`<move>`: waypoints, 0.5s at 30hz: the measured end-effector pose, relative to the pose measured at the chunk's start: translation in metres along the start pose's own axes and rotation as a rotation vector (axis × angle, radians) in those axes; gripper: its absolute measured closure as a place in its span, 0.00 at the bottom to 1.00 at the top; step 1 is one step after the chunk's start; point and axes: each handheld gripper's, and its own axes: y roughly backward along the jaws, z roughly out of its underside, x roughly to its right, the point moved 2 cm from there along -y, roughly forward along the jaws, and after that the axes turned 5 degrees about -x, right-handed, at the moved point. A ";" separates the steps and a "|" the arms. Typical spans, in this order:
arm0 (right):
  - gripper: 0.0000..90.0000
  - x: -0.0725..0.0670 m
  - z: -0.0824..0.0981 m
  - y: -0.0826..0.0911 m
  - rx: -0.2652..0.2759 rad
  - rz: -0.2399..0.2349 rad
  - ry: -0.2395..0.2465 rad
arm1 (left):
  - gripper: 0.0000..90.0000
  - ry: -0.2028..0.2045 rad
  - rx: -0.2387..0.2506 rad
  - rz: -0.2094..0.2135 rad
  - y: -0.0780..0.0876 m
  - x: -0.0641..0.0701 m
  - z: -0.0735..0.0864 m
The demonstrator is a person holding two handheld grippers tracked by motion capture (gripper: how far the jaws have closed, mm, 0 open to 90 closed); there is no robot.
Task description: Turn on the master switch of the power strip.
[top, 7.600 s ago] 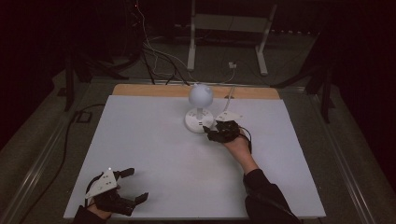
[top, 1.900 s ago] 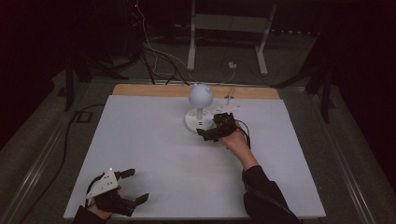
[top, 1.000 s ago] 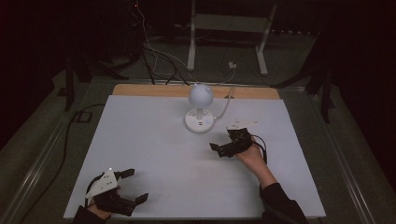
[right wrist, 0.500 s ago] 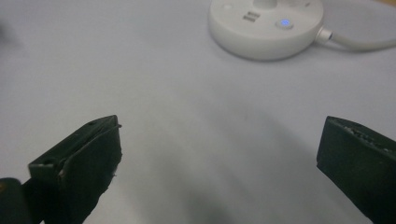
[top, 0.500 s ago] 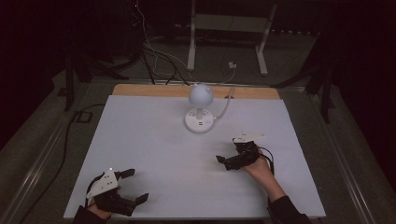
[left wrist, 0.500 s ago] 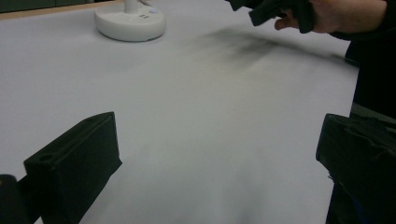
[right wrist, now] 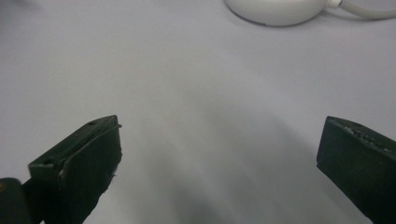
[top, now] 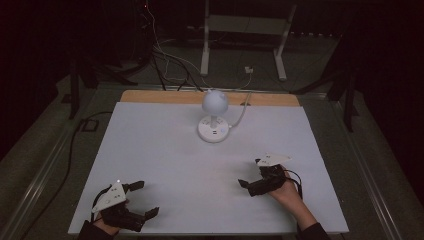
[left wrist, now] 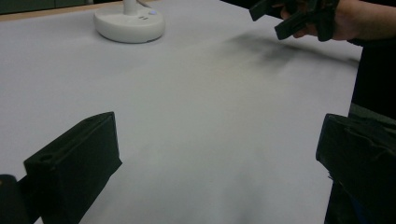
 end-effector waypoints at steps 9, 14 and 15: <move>0.00 0.001 0.019 0.022 0.007 0.005 -0.010 | 0.00 -0.004 -0.003 0.001 0.000 0.000 0.000; 0.00 0.000 0.032 0.034 0.008 0.021 -0.027 | 0.00 -0.004 -0.005 0.001 0.000 0.001 0.000; 0.00 0.001 0.035 0.037 0.007 0.024 -0.029 | 0.00 -0.004 -0.005 0.001 0.000 0.001 0.000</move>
